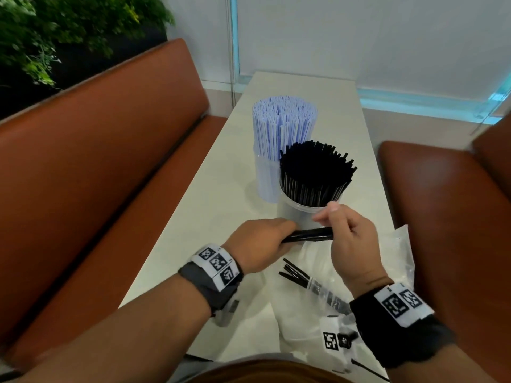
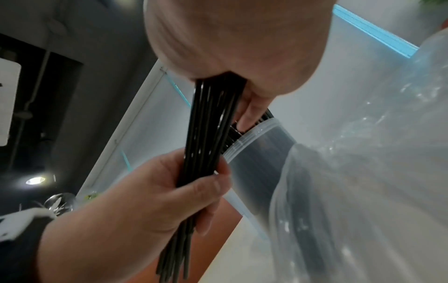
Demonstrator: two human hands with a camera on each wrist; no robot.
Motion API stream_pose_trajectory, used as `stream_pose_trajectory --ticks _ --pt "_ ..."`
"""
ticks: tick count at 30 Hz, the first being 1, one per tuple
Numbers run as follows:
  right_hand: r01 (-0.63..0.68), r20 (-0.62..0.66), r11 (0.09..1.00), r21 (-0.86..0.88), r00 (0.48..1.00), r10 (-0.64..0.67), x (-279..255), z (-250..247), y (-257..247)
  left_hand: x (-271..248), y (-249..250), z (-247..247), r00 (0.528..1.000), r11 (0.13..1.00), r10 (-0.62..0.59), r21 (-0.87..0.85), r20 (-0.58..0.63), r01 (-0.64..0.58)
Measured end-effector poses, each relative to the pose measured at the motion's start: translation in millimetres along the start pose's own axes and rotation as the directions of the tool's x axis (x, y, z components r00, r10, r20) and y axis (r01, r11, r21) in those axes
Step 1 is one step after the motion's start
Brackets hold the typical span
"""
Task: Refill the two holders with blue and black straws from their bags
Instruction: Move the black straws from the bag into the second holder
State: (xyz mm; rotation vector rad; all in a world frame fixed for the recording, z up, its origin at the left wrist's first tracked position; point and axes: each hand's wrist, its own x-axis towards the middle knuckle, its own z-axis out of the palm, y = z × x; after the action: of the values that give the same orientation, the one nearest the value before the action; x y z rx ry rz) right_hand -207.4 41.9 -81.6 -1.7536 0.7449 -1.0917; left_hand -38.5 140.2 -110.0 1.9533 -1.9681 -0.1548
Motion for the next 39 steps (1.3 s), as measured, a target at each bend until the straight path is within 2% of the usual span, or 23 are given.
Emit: stream_pose_trajectory --ticks 2,3,6,7,9,11,12,14,15,17,19,22,24,25,27,28,29,30,31,34,36,37,39 --pt "0.002 -0.072 0.999 0.054 0.997 0.002 1 -3 -2 10 11 -2 0.998 1.000 0.027 0.000 -0.064 -0.027" --pt "-0.009 -0.063 0.998 0.062 0.998 0.013 3 -5 -2 14 15 -3 0.995 1.000 0.031 0.003 -0.093 -0.031" --pt "-0.110 0.112 0.994 0.013 0.988 0.108 6 0 -3 22 34 -2 0.987 0.997 0.076 0.015 -0.142 -0.075" --pt "-0.127 0.108 0.992 0.027 0.987 0.123 5 2 -4 24 40 -3 0.988 0.997 0.079 0.006 -0.134 -0.079" --pt "-0.163 0.028 0.974 0.158 0.987 0.161 5 0 -6 28 44 -11 0.992 0.998 0.032 -0.046 -0.124 -0.038" --pt "-0.257 0.007 0.908 0.330 0.963 0.270 9 -4 -7 31 43 -28 0.984 0.974 -0.065 -0.226 -0.167 0.025" --pt "-0.330 0.034 0.865 0.378 0.939 0.343 11 -4 -7 32 45 -39 0.969 0.923 -0.121 -0.385 -0.213 0.031" --pt "-0.495 0.137 0.767 0.407 0.864 0.485 11 1 -7 36 58 -63 0.905 0.699 -0.245 -0.710 -0.347 -0.083" --pt "-0.567 0.189 0.713 0.414 0.819 0.541 11 4 -6 39 66 -74 0.865 0.576 -0.298 -0.799 -0.404 -0.175" --pt "-0.648 0.278 0.608 0.458 0.754 0.595 10 7 -7 46 75 -88 0.794 0.414 -0.358 -0.846 -0.491 -0.336" --pt "-0.671 0.346 0.510 0.538 0.727 0.593 9 8 -10 51 80 -89 0.764 0.309 -0.395 -0.857 -0.510 -0.412" --pt "-0.696 0.418 0.432 0.574 0.702 0.576 7 6 -11 55 81 -78 0.777 0.280 -0.419 -0.881 -0.470 -0.381" --pt "-0.671 0.391 0.493 0.554 0.732 0.558 6 2 -9 56 76 -73 0.770 0.238 -0.455 -0.894 -0.448 -0.380" --pt "-0.620 0.339 0.582 0.526 0.780 0.525 6 -1 -8 56 73 -73 0.761 0.187 -0.484 -0.901 -0.432 -0.392" --pt "-0.418 0.284 0.839 0.350 0.900 0.330 7 -5 -9 56 69 -71 0.749 0.103 -0.534 -0.909 -0.393 -0.404" --pt "-0.309 0.351 0.928 0.209 0.909 0.224 6 -5 -11 56 69 -68 0.748 0.087 -0.549 -0.915 -0.373 -0.393" --pt "-0.226 0.448 0.972 0.064 0.877 0.175 3 -2 -13 55 71 -65 0.749 0.088 -0.559 -0.924 -0.355 -0.373" --pt "-0.172 0.521 0.983 -0.057 0.835 0.176 0 1 -14 54 72 -63 0.750 0.097 -0.567 -0.932 -0.341 -0.350" --pt "-0.149 0.536 0.981 -0.126 0.821 0.194 -3 5 -15 53 73 -62 0.752 0.104 -0.570 -0.937 -0.332 -0.334" --pt "-0.079 0.436 0.952 -0.295 0.876 0.208 -6 7 -12 49 67 -71 0.765 0.047 -0.566 -0.938 -0.308 -0.342" --pt "-0.069 0.408 0.923 -0.379 0.883 0.233 -7 6 -10 49 62 -77 0.788 -0.014 -0.547 -0.938 -0.283 -0.346" --pt "-0.078 0.396 0.919 -0.387 0.886 0.242 -7 7 -9 49 61 -79 0.807 -0.015 -0.523 -0.943 -0.275 -0.332" --pt "-0.071 0.391 0.912 -0.405 0.888 0.243 -7 9 -9 52 62 -80 0.839 0.061 -0.462 -0.954 -0.287 -0.293"
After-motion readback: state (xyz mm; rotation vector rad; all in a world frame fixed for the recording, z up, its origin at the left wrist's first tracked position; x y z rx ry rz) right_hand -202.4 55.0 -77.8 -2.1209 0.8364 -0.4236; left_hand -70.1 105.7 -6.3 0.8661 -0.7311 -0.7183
